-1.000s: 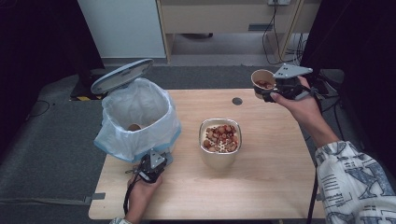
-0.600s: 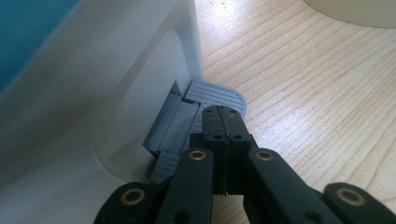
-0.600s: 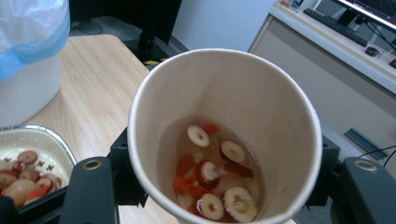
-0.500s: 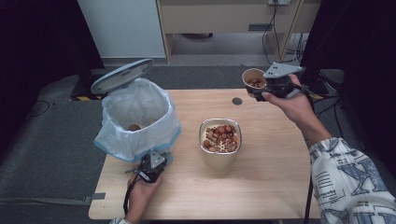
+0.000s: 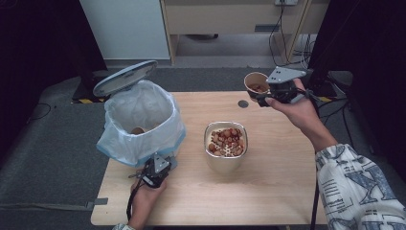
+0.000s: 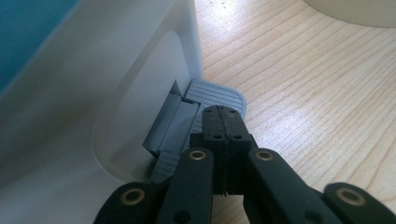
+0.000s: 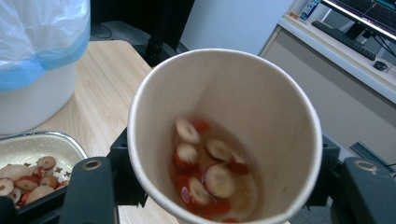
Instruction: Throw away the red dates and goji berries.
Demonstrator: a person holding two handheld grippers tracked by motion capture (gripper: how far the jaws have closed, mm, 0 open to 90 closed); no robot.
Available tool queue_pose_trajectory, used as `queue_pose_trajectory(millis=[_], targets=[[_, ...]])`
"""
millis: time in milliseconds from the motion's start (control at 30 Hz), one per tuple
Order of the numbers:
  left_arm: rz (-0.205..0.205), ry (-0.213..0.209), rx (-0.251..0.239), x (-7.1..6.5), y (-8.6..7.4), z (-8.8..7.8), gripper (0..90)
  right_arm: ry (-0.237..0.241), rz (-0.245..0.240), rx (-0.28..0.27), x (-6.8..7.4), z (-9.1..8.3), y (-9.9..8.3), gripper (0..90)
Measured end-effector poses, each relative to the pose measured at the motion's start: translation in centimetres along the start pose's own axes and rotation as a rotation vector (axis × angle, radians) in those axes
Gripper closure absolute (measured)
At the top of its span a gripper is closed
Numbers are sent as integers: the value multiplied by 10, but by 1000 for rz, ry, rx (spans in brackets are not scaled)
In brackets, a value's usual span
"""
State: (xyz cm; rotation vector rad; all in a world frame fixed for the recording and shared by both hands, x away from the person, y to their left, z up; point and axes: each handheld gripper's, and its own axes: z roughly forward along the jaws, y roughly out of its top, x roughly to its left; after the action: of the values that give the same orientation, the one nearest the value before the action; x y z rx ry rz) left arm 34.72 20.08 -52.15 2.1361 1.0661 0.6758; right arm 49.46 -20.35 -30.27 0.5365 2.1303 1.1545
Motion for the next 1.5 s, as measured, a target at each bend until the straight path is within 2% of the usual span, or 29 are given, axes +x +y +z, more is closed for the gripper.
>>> queue_pose_trajectory(millis=[133, 267, 833, 1200, 1400, 1500], targets=[[0, 0, 0, 0, 0, 0, 895, 14, -26, 6, 5, 0, 0, 345], [0, 0, 1, 0, 0, 0, 895, 9, -21, 1, 6, -1, 0, 346], [-1, 0, 2, 0, 0, 0, 895, 30, -61, 0, 21, 2, 3, 346], [4, 0, 6, 0, 0, 0, 895, 24, -145, 16, 40, 3, 0, 346], [3, 0, 6, 0, 0, 0, 895, 16, -190, 14, 44, 4, 3, 346], [3, -1, 7, 0, 0, 0, 895, -4, -225, 23, 46, 4, 5, 346]])
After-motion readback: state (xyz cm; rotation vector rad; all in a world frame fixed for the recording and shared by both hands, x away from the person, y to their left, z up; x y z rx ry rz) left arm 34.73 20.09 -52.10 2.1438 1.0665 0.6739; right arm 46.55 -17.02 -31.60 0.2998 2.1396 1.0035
